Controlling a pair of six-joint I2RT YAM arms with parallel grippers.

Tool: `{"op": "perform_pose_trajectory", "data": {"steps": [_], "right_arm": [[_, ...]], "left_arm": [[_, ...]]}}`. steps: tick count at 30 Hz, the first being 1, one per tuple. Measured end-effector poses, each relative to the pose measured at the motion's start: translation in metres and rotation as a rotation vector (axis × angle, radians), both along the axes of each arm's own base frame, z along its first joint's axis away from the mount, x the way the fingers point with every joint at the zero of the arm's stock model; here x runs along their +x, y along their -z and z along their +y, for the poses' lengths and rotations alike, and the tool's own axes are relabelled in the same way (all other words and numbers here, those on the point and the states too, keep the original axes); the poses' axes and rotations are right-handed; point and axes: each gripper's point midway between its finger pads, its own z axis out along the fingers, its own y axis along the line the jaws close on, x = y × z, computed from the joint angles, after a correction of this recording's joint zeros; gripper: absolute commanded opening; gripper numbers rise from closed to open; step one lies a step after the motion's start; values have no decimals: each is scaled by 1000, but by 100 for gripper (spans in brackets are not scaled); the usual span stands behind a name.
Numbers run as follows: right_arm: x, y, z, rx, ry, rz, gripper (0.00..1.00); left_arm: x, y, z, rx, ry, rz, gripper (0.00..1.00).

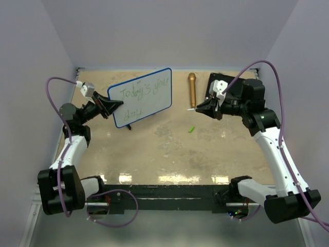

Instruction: Write a sentence on the whiteboard

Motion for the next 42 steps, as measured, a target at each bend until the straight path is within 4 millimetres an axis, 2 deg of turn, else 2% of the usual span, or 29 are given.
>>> {"op": "perform_pose_trajectory", "data": {"steps": [12,20,26,31,38,42], "right_arm": [[6,20,3,6,-10,33,0],[5,23,5,14,-25,34,0],[6,26,6,15,-28,32,0],[3,37,6,13,-44,48,0],[1,37,8,15,-69,32,0],[-2,33,13,11,-97,19,0]], "left_arm": [[30,0,31,-83,-32,-9,0],[46,20,45,-159,-45,112,0],[44,18,46,-161,-48,105,0],[37,17,44,-161,-48,101,0],[27,1,41,-209,-55,109,0],[12,-7,31,-285,-65,146,0]]}}
